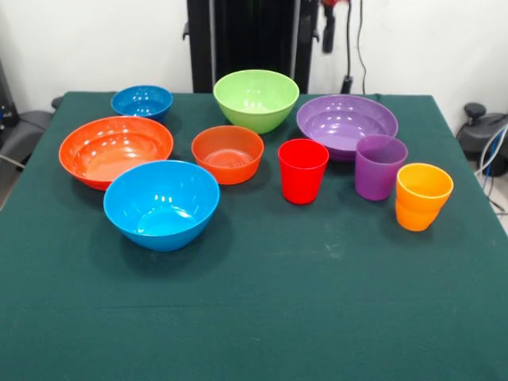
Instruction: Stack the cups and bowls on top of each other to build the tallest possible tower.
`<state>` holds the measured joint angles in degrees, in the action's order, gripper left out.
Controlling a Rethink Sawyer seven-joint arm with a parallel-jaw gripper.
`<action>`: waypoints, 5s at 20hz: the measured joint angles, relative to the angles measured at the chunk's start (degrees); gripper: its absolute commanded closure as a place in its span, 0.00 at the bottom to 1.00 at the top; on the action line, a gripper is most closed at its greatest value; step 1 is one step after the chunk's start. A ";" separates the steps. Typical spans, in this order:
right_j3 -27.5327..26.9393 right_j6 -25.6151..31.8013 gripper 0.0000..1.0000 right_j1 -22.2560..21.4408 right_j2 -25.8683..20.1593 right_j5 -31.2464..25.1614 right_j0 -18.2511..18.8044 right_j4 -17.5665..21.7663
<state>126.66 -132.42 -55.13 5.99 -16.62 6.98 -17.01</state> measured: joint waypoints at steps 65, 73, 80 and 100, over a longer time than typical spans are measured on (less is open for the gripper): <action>-4.52 0.00 0.00 32.05 -0.66 12.75 17.73 11.69; -4.51 0.00 0.00 28.04 -2.97 11.30 17.99 11.70; -4.47 0.00 0.00 24.94 -4.68 7.97 18.04 11.63; -4.44 0.00 0.00 19.32 -9.22 2.68 20.54 10.39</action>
<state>122.22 -132.42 -35.81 -3.23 -13.94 27.52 -6.63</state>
